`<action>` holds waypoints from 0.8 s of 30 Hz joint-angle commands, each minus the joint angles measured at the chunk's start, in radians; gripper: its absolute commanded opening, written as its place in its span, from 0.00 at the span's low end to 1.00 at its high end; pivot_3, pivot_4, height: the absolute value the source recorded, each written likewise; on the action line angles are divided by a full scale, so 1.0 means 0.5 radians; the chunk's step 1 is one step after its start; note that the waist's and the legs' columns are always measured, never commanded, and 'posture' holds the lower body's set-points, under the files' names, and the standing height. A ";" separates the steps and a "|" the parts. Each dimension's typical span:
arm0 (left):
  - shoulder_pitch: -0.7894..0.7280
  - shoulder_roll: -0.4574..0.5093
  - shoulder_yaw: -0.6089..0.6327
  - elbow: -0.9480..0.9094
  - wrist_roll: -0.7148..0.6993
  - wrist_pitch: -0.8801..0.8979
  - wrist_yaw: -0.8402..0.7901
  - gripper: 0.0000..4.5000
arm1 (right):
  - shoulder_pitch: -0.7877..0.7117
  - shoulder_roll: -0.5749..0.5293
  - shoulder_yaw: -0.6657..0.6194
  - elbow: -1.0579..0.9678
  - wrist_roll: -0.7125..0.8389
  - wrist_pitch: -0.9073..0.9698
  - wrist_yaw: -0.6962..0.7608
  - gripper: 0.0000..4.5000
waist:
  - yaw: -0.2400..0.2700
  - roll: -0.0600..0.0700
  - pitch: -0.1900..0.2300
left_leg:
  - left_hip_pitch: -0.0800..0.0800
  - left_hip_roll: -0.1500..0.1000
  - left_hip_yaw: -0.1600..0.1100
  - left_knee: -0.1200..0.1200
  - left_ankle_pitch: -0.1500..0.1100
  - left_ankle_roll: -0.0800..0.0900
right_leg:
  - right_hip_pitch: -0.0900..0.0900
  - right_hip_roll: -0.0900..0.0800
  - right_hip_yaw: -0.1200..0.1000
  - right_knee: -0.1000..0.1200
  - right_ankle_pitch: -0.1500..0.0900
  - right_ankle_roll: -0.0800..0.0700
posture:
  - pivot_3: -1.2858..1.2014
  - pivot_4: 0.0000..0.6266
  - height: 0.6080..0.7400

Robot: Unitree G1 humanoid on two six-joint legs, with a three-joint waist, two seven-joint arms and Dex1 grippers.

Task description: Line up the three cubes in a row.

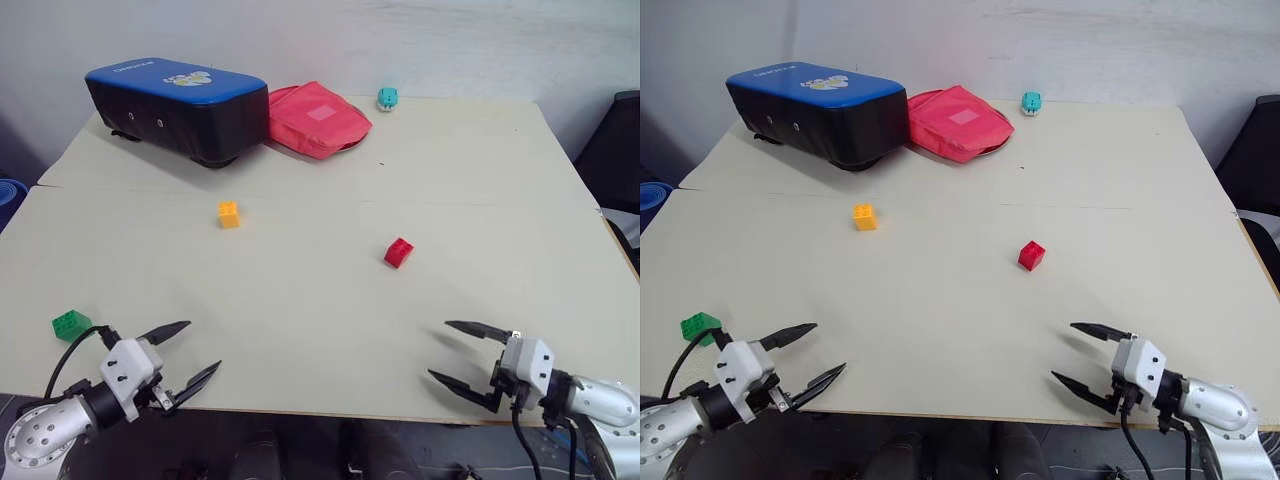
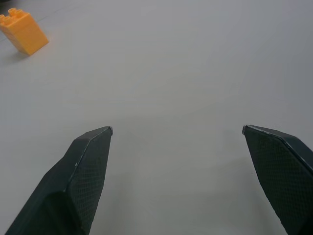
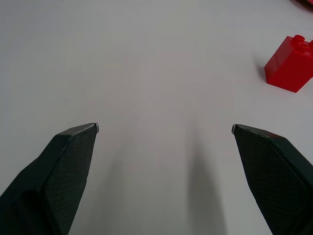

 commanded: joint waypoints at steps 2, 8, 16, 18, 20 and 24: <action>0.018 -0.009 0.054 -0.133 -0.120 0.061 0.002 1.00 | 0.007 0.021 -0.024 -0.024 0.024 -0.047 -0.027 1.00 | 0.000 0.000 0.000 | 0.000 0.000 0.000 0.000 0.000 0.000 | 0.000 0.000 0.000 0.000 0.000 0.000 | 0.52 0.24 1.00; -0.043 0.076 0.000 -0.328 -0.463 0.372 -0.131 1.00 | 0.050 0.080 -0.142 -0.096 0.156 0.115 -0.200 1.00 | 0.000 0.000 0.000 | 0.000 0.000 0.000 0.000 0.000 0.000 | 0.000 0.000 0.000 0.001 0.000 0.000 | 0.52 0.24 1.00; -0.313 0.137 -0.153 -0.520 -0.622 0.599 -0.176 1.00 | 0.045 0.182 -0.349 -0.019 0.169 0.191 -0.482 1.00 | -0.004 0.003 -0.001 | 0.000 -0.001 0.000 0.001 0.001 -0.001 | 0.001 0.000 0.000 0.002 0.000 0.000 | 0.52 0.24 1.00; -0.387 0.118 -0.168 -0.519 -0.621 0.626 -0.137 1.00 | -0.071 0.205 -0.316 -0.027 0.210 0.298 -0.527 1.00 | -0.019 0.003 -0.001 | 0.001 0.000 0.001 0.001 0.001 -0.003 | 0.001 0.002 0.001 0.003 0.000 0.000 | 0.52 0.24 1.00; -0.436 0.111 -0.195 -0.495 -0.599 0.649 -0.119 1.00 | -0.356 0.193 -0.176 -0.074 0.228 0.500 -0.534 1.00 | -0.042 0.003 -0.001 | 0.003 -0.001 0.002 0.001 0.002 -0.003 | 0.001 0.002 0.003 0.006 0.000 0.000 | 0.52 0.24 1.00; -0.506 0.100 -0.253 -0.464 -0.591 0.694 -0.112 1.00 | -0.904 0.194 0.039 0.093 0.148 0.854 -0.579 1.00 | -0.055 0.006 0.001 | 0.007 0.000 0.002 0.001 0.004 -0.006 | 0.000 0.004 0.005 0.012 0.000 0.000 | 0.52 0.24 1.00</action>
